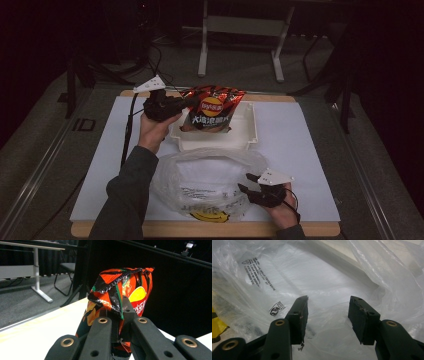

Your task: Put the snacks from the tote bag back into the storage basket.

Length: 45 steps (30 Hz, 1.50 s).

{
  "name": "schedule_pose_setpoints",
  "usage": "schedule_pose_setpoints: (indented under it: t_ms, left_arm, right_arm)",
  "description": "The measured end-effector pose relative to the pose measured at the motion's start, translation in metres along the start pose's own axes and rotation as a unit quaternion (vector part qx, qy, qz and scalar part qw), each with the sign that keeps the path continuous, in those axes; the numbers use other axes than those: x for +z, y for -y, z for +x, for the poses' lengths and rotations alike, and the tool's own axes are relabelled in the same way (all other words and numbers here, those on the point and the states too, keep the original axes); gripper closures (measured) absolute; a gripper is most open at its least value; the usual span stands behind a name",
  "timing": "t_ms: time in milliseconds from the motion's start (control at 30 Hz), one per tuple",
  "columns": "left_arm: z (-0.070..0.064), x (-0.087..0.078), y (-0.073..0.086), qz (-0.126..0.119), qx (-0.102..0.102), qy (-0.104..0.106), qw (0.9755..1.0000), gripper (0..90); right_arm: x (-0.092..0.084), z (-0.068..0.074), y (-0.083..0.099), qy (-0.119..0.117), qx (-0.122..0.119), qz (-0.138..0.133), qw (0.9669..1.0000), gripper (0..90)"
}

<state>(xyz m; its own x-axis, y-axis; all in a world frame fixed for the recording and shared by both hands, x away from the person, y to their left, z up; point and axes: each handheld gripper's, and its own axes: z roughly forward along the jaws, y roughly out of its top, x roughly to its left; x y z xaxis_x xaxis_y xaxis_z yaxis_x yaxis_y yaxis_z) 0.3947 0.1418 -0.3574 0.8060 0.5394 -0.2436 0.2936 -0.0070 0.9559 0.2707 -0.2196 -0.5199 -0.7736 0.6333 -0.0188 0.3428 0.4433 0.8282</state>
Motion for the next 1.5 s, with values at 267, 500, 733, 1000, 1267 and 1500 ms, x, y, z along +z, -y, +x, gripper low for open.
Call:
schedule_pose_setpoints:
  t_ms: [267, 500, 733, 1000, 1267, 1500]
  left_arm:
    - [0.009, 0.007, 0.000, -0.006, -0.007, 0.001, 1.0000, 89.0]
    - [0.019, 0.011, 0.003, -0.010, -0.020, 0.000, 0.9997, 89.0]
    - [0.025, 0.014, 0.005, -0.011, -0.024, -0.003, 0.9997, 89.0]
    - [0.034, 0.019, 0.009, -0.010, -0.033, -0.012, 0.9993, 88.9]
    - [0.046, 0.029, 0.016, -0.007, -0.043, -0.017, 0.9989, 89.0]
    - [0.056, 0.041, 0.024, 0.003, -0.057, -0.023, 0.9981, 89.0]
  right_arm:
    - [0.000, 0.000, 0.000, -0.001, 0.000, 0.000, 1.0000, 49.7]
    - [0.000, 0.000, 0.000, -0.001, 0.001, 0.000, 1.0000, 49.7]
    - [-0.001, 0.000, 0.000, 0.000, 0.001, 0.000, 1.0000, 49.7]
    - [-0.001, 0.000, 0.000, 0.000, 0.000, -0.001, 1.0000, 49.7]
    - [-0.001, 0.000, 0.001, 0.000, 0.002, -0.001, 1.0000, 49.7]
    - [-0.002, 0.000, 0.001, 0.003, 0.001, 0.000, 1.0000, 49.7]
